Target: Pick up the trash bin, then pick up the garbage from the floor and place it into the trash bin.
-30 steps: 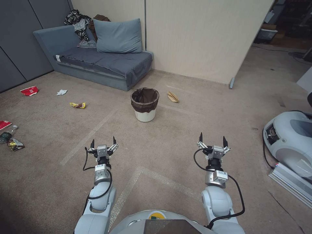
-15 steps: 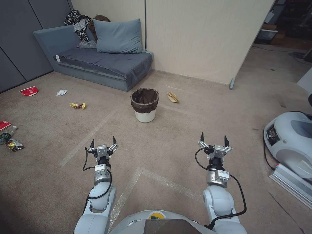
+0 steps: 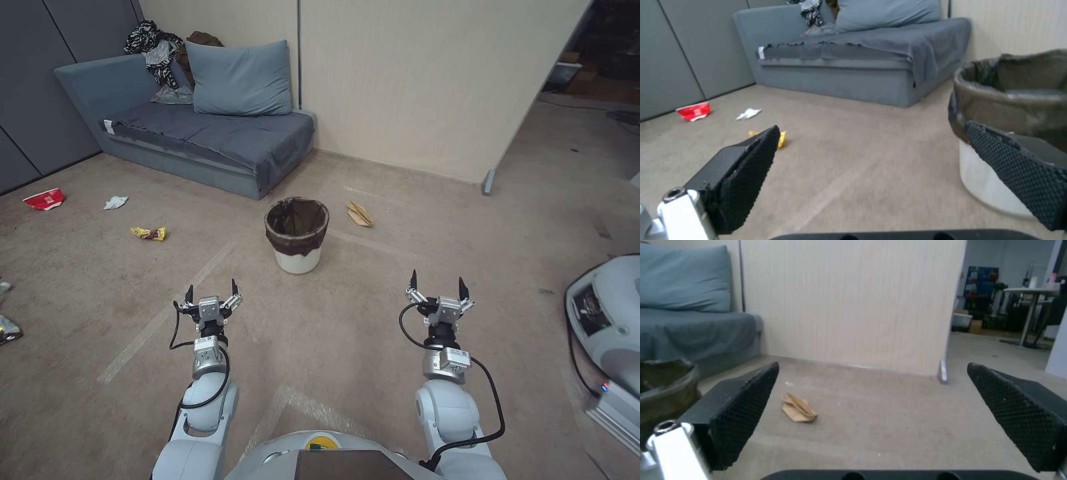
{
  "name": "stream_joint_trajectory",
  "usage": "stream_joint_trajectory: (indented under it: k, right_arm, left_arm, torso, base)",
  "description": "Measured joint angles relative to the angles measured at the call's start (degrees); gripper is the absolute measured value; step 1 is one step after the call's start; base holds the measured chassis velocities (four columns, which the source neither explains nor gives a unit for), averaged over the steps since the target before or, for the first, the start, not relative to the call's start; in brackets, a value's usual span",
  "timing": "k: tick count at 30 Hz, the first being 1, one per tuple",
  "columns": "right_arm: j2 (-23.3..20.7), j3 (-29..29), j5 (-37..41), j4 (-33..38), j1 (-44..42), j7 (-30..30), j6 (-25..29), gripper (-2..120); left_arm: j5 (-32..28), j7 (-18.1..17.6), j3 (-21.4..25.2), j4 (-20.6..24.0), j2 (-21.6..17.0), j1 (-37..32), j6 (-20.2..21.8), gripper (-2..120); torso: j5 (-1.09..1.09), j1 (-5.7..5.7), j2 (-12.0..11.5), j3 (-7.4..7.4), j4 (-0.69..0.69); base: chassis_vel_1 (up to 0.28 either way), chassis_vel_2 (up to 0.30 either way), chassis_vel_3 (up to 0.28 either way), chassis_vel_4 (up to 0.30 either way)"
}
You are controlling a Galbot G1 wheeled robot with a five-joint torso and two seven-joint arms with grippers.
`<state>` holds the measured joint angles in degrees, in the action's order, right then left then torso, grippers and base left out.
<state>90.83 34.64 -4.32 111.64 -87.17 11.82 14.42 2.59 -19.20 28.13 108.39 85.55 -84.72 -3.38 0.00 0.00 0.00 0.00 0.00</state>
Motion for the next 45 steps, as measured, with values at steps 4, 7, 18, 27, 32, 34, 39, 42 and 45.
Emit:
stream_joint_trajectory:
  k: [4,7,18,27,32,34,39,42,45]
  right_arm:
    - [0.0,0.0,0.0,0.0,0.0,0.0,0.0,100]
    - [0.1,0.0,0.1,0.0,0.0,0.0,0.0,100]
    - [0.3,0.0,-0.1,0.1,-0.2,0.0,0.1,100]
    - [0.5,0.0,-0.4,0.1,-0.2,0.0,0.4,100]
    - [0.6,0.0,-0.5,0.1,-0.3,0.0,0.7,100]
    - [0.8,0.0,-1.0,0.0,-0.3,0.1,1.2,100]
    - [1.1,-0.2,-1.5,-0.1,-0.2,0.1,1.4,100]
    - [1.1,-0.3,-1.6,-0.1,-0.3,0.1,1.4,100]
    - [1.1,-0.3,-1.6,-0.1,-0.4,0.2,1.4,100]
  left_arm:
    - [0.0,0.0,0.0,0.1,0.0,0.0,0.0,100]
    - [0.0,0.0,0.0,0.2,-0.1,0.0,0.0,100]
    - [-0.1,0.0,0.1,0.3,-0.3,-0.1,0.0,100]
    - [-0.1,0.0,0.1,0.5,-0.4,-0.2,0.0,100]
    - [-0.2,-0.1,0.1,0.6,-0.4,-0.2,-0.1,100]
    - [-0.2,-0.1,0.2,0.7,-0.4,-0.3,-0.2,100]
    - [-0.4,-0.2,0.4,1.0,-0.5,-0.5,-0.3,100]
    - [-0.5,-0.3,0.5,1.4,-0.5,-0.7,-0.4,100]
    - [-0.7,-0.3,0.5,1.8,-0.7,-0.8,-0.7,100]
  torso:
    - [0.01,0.0,0.0,0.0,-0.01]
    - [0.0,0.0,0.0,0.0,0.0]
    - [0.01,0.01,0.0,0.0,0.0]
    - [0.01,0.01,0.0,0.0,0.0]
    - [-0.02,0.01,0.0,0.0,0.0]
    - [0.01,0.01,0.0,0.01,0.01]
    - [0.01,0.02,0.0,0.01,0.01]
    - [0.01,0.0,0.0,0.0,0.0]
    - [0.0,0.0,0.0,0.0,0.0]
  base:
    - [-0.284,0.283,0.265,-0.29]
    - [-0.275,0.271,0.274,-0.295]
    - [-0.276,0.283,0.288,-0.297]
    - [-0.239,0.247,0.255,-0.242]
    - [-0.042,0.064,0.056,-0.038]
    - [0.052,-0.051,-0.043,0.042]
    - [0.023,-0.032,-0.035,0.016]
    - [0.0,0.0,0.0,0.0]
    - [0.0,0.0,0.0,0.0]
